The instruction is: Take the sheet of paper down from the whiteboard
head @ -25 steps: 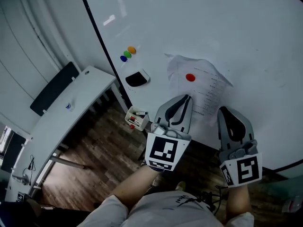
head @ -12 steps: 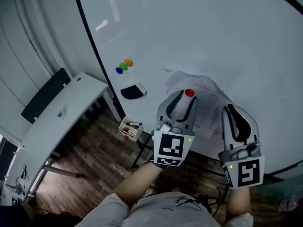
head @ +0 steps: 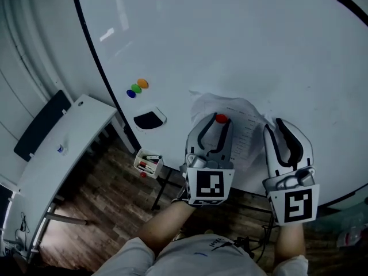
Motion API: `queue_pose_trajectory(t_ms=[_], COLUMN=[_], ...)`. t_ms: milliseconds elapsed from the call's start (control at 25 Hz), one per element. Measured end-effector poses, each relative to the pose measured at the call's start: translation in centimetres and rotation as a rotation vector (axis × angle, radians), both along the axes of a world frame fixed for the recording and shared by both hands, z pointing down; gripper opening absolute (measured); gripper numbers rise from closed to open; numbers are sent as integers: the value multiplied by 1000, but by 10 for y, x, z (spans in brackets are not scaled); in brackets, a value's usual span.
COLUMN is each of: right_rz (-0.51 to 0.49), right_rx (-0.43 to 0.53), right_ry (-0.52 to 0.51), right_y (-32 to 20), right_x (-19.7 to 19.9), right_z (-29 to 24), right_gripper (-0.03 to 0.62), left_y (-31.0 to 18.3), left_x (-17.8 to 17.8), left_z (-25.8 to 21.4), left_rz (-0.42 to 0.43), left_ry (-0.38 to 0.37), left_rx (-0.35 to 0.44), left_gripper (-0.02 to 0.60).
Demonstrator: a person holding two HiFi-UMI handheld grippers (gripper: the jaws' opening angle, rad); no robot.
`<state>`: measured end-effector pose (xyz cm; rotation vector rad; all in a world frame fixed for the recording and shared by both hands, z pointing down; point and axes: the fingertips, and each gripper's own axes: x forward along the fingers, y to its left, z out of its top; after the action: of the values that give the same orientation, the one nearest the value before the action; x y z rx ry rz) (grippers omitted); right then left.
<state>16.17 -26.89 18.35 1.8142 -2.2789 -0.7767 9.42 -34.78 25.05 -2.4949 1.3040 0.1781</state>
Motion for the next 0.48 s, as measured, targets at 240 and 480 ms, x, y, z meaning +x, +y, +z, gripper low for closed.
queue_pose_trajectory(t_ms=[240, 480], right_rz=[37, 70], right_rx=[-25, -40], right_ry=[71, 74], right_y=[-15, -20], right_x=[-3, -1], right_z=[8, 12], right_gripper=[91, 31], left_y=[-1, -1], left_x=[1, 0], left_z=[-1, 1], left_rz=[29, 69], left_ry=[12, 13], left_rx=[-1, -11], left_gripper=[140, 132])
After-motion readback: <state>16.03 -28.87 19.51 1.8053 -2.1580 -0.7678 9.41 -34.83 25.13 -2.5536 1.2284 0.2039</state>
